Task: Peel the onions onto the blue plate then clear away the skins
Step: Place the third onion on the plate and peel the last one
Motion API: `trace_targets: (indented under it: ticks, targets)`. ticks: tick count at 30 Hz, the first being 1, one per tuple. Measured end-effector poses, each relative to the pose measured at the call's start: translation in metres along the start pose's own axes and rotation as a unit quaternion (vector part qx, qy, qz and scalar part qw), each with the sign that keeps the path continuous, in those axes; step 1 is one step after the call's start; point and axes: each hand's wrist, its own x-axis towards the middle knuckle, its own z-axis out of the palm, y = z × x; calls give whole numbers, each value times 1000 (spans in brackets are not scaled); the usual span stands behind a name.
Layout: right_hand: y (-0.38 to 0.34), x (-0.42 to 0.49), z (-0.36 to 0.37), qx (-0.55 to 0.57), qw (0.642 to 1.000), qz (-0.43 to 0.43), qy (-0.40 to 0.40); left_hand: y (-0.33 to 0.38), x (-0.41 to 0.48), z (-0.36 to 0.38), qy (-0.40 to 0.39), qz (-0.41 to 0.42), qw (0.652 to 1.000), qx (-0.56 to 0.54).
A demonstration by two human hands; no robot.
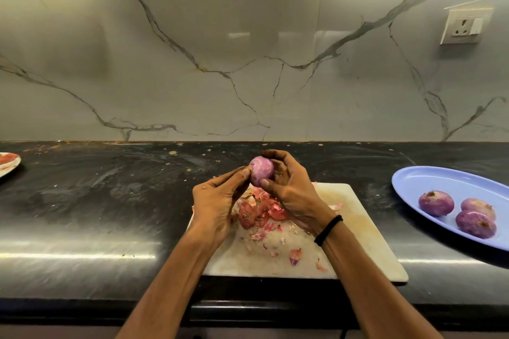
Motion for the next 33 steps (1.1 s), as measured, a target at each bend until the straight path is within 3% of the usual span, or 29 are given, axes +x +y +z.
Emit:
trace_targets:
  ticks: [4, 19, 24, 29, 33]
  targets:
    - [2, 0, -1, -95, 995, -19, -11, 2, -2, 1, 18, -1, 1000, -5]
    - [13, 0, -2, -253, 965, -69, -26, -2, 2, 2, 99, 23, 991, 90]
    - [13, -2, 2, -250, 964, -85, -19, -2, 1, 0, 89, 55, 988, 113]
    - [5, -1, 0, -180, 982, -63, 2, 2, 0, 3, 57, 24, 997, 37]
    - [5, -1, -2, -188, 979, -73, 8, 3, -1, 2, 27, -7, 999, 19]
